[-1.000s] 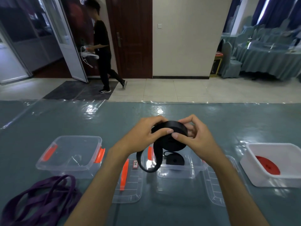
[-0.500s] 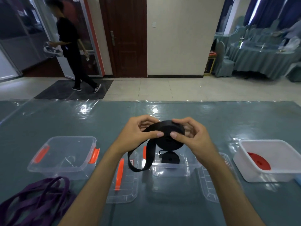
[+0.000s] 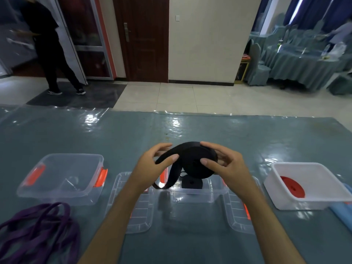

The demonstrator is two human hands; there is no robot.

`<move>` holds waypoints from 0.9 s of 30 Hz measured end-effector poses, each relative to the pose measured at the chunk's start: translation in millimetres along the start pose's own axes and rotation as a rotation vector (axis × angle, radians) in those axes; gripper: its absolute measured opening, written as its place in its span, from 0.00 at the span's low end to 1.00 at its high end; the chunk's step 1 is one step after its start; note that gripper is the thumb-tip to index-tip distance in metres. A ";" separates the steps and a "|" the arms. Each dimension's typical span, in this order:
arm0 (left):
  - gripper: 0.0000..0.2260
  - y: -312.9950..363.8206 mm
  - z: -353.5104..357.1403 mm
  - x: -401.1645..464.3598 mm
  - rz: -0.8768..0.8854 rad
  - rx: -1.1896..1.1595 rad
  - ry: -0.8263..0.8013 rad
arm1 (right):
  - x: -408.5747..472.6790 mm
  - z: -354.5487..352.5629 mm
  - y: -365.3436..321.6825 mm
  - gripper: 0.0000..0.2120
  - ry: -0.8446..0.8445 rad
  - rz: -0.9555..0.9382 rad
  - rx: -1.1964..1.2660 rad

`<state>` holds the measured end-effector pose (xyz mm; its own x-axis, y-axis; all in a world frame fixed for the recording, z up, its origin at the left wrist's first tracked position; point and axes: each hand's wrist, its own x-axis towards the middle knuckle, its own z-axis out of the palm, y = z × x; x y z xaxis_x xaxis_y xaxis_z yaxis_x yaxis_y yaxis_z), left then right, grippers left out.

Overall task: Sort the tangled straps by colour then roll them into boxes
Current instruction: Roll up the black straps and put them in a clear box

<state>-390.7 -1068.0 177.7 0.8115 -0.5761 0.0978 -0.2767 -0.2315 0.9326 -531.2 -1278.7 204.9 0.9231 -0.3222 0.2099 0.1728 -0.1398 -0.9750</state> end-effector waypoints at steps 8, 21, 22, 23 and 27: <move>0.12 -32.6 23.8 -34.7 -0.215 -0.377 0.394 | -19.9 -10.0 12.0 0.21 0.164 0.040 0.077; 0.12 -1.6 66.5 -34.6 -0.364 -0.920 0.070 | -35.5 -59.8 28.6 0.19 0.230 0.105 0.146; 0.13 -2.2 71.0 -35.0 -0.357 -0.914 0.051 | -37.3 -66.1 29.6 0.19 0.214 0.105 0.153; 0.15 -4.8 75.1 -35.5 -0.343 -0.921 0.044 | -38.9 -71.8 30.7 0.19 0.195 0.106 0.163; 0.19 -7.0 93.0 -31.0 -0.299 -1.122 0.158 | -39.2 -92.8 34.6 0.19 0.132 0.116 0.177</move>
<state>-461.8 -1121.4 135.9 0.8442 -0.4936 -0.2089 0.4811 0.5260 0.7014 -593.3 -1357.8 169.8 0.8893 -0.4481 0.0918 0.1361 0.0676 -0.9884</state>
